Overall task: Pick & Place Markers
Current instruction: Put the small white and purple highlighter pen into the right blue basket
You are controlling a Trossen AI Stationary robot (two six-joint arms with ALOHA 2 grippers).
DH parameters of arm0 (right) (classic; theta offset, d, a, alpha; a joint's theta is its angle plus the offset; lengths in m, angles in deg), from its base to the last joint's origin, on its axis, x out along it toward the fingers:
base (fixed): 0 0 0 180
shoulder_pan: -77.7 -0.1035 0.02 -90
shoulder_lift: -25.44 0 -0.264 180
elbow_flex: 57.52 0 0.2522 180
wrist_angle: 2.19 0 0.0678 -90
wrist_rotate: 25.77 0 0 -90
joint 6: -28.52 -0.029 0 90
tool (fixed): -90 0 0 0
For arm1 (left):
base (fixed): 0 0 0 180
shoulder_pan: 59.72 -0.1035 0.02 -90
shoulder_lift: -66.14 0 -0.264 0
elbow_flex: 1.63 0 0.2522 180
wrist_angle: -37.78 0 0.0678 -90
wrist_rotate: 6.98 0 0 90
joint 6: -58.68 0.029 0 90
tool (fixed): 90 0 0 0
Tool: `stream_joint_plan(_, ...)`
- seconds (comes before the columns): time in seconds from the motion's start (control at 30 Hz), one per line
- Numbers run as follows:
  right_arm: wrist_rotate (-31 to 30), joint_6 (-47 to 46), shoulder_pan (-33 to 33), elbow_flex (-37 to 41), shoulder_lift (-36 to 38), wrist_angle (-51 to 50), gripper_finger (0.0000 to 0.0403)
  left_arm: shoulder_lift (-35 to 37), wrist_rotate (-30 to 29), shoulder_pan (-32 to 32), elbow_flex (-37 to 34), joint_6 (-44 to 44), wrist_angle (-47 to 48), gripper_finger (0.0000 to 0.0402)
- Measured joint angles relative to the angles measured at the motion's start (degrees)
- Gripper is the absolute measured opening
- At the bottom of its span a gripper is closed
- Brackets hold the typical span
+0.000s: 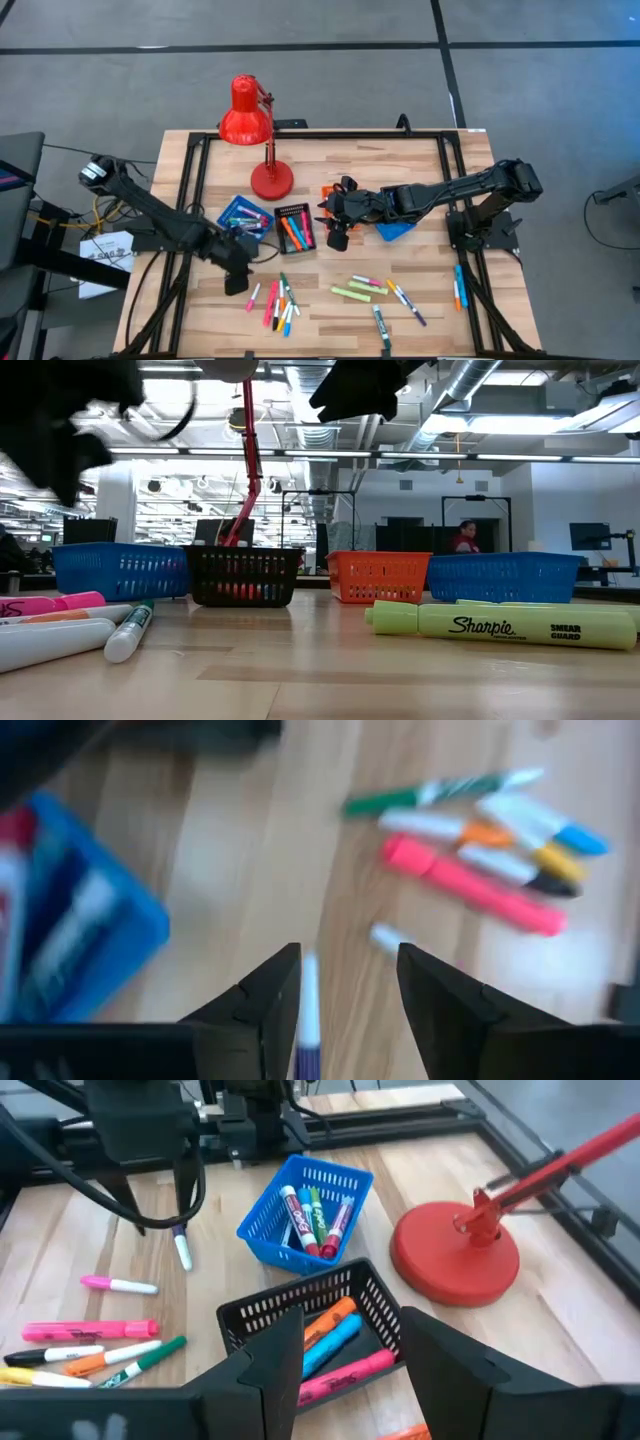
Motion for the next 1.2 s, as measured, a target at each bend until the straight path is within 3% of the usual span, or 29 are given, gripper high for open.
stream_joint_plan(0.2, 0.0, -3.9, 0.0, 0.0, -0.1, -2.7, 0.0155, -0.3, -0.3, 5.7, -7.3, -14.7, -1.7, 0.0163)
stream_joint_plan(0.43, 0.0, -4.1, 0.0, 0.0, -2.9, -1.6, 0.0155, -0.3, 0.0, 9.5, -12.6, -15.8, -4.7, 0.0163)
stream_joint_plan(0.8, 0.0, -4.1, 0.0, 0.1, -4.5, -0.7, 0.0155, -0.4, -1.1, 9.8, -19.5, -15.3, -15.4, 0.016)
stream_joint_plan(0.93, 0.0, -4.1, -0.3, 0.1, -4.6, -0.8, 0.0155, -0.5, -2.6, 9.9, -20.1, -12.9, -15.3, 0.0126)
stream_joint_plan(1.13, 0.0, -4.1, -0.3, 0.1, -4.6, -0.8, 0.0155, -0.6, -6.9, 9.9, -20.1, -8.4, -16.2, 0.0039)
stream_joint_plan(1.2, 0.0, -4.1, -0.3, 0.1, -4.6, -0.7, 0.0155, -0.7, -9.7, 9.8, -20.3, -8.6, -17.0, 0.0032)
